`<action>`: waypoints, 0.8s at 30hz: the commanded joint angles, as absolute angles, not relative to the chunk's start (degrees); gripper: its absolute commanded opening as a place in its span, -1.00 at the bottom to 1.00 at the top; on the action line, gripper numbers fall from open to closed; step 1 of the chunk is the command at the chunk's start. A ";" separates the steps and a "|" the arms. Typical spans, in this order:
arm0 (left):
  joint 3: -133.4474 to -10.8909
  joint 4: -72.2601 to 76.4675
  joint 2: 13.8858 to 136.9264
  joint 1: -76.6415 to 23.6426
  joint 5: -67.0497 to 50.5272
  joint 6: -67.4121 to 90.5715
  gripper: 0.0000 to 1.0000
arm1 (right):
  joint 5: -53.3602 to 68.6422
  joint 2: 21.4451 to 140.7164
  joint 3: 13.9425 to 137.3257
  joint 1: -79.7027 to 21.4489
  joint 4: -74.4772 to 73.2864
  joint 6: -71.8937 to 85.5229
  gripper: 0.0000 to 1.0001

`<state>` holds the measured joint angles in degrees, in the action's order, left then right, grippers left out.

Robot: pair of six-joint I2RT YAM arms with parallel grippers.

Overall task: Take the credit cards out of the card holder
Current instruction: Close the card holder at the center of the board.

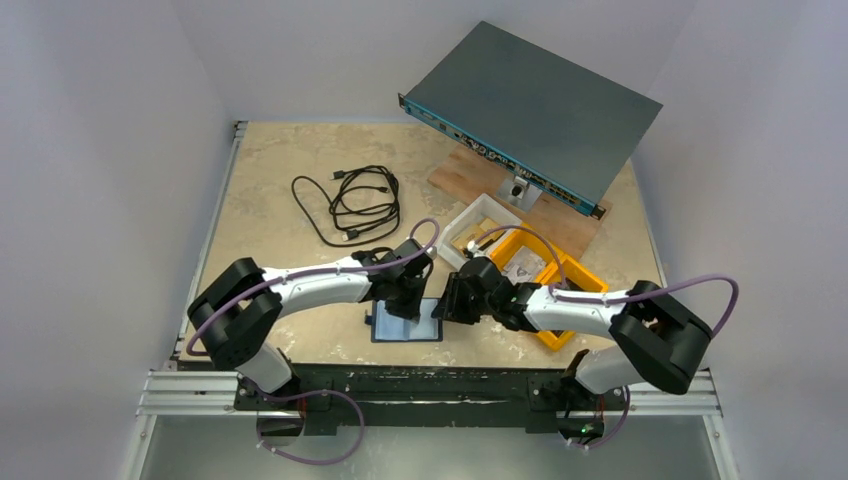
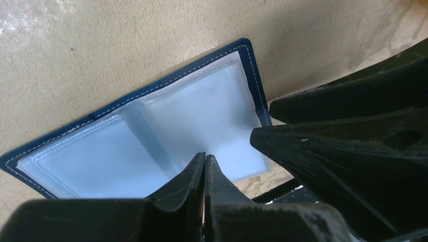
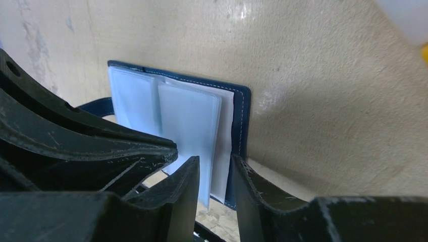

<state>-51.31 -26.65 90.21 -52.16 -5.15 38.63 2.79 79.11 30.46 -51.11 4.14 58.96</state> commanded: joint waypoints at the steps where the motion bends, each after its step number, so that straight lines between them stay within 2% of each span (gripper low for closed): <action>1: -50.57 -23.90 91.46 -51.48 -5.77 40.16 -1.00 | 5.32 80.66 31.70 -51.72 7.58 58.01 -0.39; 9: -48.64 -21.65 91.92 -50.12 -7.48 40.86 -1.00 | 7.11 83.47 33.14 -51.93 8.46 57.25 -0.46; 20: -47.88 -20.07 92.71 -49.83 -8.76 40.96 -1.00 | 7.74 83.38 34.78 -52.34 8.77 57.04 -0.77; 22: -47.86 -19.95 92.73 -49.75 -8.94 40.96 -1.00 | 7.54 82.78 34.79 -52.29 8.38 56.96 -0.75; 24: -47.98 -20.18 92.40 -49.67 -8.97 41.08 -1.00 | 6.47 82.36 35.08 -52.29 6.22 56.89 -0.66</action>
